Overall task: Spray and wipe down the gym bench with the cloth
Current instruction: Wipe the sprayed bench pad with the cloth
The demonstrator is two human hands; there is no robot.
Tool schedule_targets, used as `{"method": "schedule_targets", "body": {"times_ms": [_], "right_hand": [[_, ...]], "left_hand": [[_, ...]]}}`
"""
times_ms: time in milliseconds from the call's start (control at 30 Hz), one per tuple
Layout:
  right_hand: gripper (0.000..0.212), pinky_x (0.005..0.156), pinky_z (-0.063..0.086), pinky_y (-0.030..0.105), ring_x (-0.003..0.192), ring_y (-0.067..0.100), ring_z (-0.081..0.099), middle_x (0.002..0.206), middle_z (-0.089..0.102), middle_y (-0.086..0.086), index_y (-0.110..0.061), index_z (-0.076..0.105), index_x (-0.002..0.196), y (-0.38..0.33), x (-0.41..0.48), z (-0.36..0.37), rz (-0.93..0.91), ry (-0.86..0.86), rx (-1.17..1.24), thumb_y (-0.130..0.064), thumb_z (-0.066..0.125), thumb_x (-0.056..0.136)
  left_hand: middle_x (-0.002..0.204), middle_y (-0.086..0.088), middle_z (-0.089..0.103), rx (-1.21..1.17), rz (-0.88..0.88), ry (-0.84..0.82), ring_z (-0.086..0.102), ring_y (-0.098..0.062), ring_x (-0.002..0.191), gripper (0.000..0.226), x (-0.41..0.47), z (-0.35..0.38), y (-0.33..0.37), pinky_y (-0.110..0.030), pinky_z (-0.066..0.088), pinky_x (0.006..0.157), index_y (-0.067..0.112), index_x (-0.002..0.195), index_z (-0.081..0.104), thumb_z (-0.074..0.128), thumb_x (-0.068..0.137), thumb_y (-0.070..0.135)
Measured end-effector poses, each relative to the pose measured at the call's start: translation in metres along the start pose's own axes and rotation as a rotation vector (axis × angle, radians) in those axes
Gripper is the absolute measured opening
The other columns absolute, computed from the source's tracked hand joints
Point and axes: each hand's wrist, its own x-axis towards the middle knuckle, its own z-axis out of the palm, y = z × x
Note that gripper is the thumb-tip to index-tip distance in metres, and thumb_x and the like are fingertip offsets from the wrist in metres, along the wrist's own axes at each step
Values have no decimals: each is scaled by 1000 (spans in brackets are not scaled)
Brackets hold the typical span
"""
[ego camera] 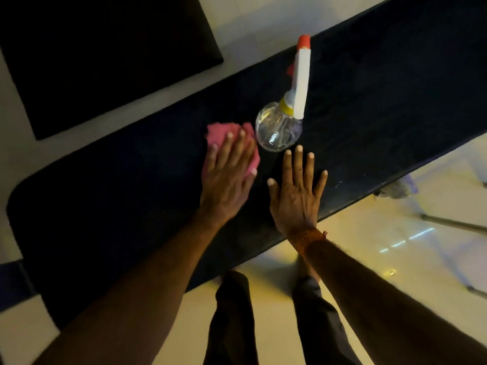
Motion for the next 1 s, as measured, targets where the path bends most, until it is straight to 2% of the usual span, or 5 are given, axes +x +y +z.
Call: {"method": "schedule_targets", "body": {"times_ms": [300, 467, 700, 900, 1000], "right_hand": [[78, 126, -8, 63, 159, 25, -18, 173, -13, 5, -16, -2, 165, -43, 7, 21, 212, 92, 78, -60, 24, 106], [78, 127, -5, 63, 159, 24, -16, 174, -11, 3, -18, 0, 165, -38, 5, 25, 210, 120, 71, -63, 20, 105], [80, 127, -8, 61, 160, 23, -16, 173, -12, 2, -19, -1, 165, -36, 5, 29, 196, 142, 86, -64, 19, 104], [80, 127, -8, 61, 159, 24, -17, 173, -13, 4, -18, -4, 165, -36, 4, 25, 195, 101, 48, -65, 16, 102], [80, 127, -10, 60, 158, 24, -18, 173, -14, 4, -19, -5, 164, -34, 5, 27, 183, 94, 49, -65, 16, 102]], "left_hand": [[174, -7, 0, -38, -95, -4, -1, -27, 160, 69, 91, -17, -66, -51, 4, 129, 15, 165, 2, 21, 106, 46], [174, -4, 3, -8, 167, -47, 0, -25, 160, 67, 52, -15, -77, -51, 5, 129, 18, 165, 10, 21, 104, 45], [174, -3, 5, -45, -19, -13, 3, -26, 160, 64, 110, -18, -89, -49, 8, 129, 25, 164, 3, 28, 109, 45], [174, 0, 4, -17, 235, -64, 2, -27, 160, 64, 31, -10, -97, -57, 13, 127, 27, 165, 9, 19, 105, 46], [174, -2, 2, -47, 78, -33, 1, -27, 160, 65, 71, -14, -102, -58, 12, 127, 25, 165, 6, 24, 106, 46]]}}
